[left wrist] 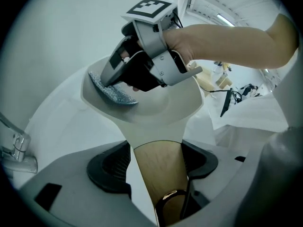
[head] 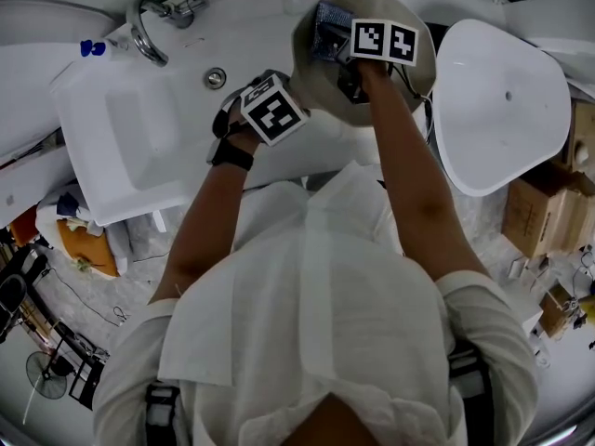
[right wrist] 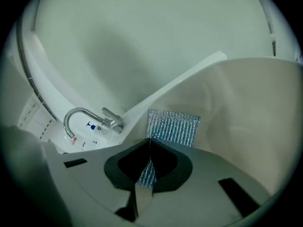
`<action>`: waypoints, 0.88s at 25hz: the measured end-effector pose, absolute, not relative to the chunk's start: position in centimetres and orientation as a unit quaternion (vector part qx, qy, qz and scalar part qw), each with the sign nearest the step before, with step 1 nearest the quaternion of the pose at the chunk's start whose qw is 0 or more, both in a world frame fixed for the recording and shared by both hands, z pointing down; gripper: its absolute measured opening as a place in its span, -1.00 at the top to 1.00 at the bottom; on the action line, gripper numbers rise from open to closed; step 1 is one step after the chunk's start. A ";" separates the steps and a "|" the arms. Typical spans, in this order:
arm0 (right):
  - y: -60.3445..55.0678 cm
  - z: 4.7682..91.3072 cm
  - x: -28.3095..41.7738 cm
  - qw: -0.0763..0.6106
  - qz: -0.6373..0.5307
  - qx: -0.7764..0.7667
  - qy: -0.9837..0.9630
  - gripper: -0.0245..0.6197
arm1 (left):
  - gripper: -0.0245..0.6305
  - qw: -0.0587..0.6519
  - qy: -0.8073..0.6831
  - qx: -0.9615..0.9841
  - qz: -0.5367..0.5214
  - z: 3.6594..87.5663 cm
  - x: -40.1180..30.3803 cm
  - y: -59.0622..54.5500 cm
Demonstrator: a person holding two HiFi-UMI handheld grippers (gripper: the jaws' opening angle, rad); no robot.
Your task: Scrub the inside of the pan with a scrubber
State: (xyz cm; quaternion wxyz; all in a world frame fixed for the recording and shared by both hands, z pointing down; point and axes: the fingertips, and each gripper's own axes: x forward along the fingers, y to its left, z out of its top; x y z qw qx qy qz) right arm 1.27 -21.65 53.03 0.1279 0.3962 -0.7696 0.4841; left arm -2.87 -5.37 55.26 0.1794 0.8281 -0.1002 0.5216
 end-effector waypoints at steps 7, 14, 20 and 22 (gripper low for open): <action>-19.7 50.0 5.6 0.069 0.470 0.421 -0.773 0.87 | -0.15 0.180 -0.123 0.839 0.498 53.2 -4.3 -6.0; -17.3 44.1 9.4 0.012 0.406 0.447 -0.797 0.87 | 0.05 0.198 -0.210 0.874 0.391 47.5 -6.8 -9.7; -13.9 38.4 12.3 0.013 0.303 0.481 -0.823 0.87 | 0.59 0.193 -0.337 0.894 0.222 40.9 -10.3 -13.5; -12.9 36.8 13.1 0.014 0.271 0.492 -0.827 0.87 | 0.78 0.173 -0.382 0.894 0.155 38.3 -11.9 -14.4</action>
